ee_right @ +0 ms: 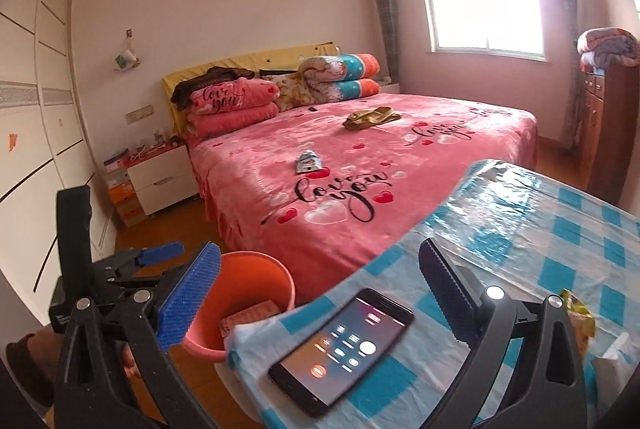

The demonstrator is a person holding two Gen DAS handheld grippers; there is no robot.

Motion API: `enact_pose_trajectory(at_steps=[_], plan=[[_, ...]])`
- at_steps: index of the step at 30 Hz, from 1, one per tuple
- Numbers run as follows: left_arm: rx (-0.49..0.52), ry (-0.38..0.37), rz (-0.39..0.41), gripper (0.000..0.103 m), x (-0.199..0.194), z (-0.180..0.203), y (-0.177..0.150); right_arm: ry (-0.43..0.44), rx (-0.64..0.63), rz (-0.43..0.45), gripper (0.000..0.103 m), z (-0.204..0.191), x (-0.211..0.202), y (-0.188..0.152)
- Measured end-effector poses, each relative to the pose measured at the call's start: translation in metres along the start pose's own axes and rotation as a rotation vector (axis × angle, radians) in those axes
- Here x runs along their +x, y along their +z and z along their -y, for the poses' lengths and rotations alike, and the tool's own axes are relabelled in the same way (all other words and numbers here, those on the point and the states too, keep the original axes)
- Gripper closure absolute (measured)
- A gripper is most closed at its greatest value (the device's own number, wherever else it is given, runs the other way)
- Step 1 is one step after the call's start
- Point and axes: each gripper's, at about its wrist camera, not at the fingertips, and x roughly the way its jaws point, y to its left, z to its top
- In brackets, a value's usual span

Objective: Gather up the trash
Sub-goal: 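Move both open tools back over the snack bag and wet-wipe pack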

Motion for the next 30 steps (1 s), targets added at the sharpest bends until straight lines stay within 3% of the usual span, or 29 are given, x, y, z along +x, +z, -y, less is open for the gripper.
enact_pose_trajectory(at_steps=[7,16,30], plan=[[0.043,-0.003,-0.085,0.016,0.006,0.03,0.001,-0.036,0.056,0.012,0.005,0.027,-0.018,-0.014],[0.077,-0.051,-0.126,0.016,0.007,0.064,0.0,-0.099,0.106,-0.002,0.005,0.057,-0.036,-0.032],[0.138,-0.143,-0.207,0.016,0.018,0.124,-0.006,-0.266,0.168,0.051,0.005,0.116,-0.078,-0.048]])
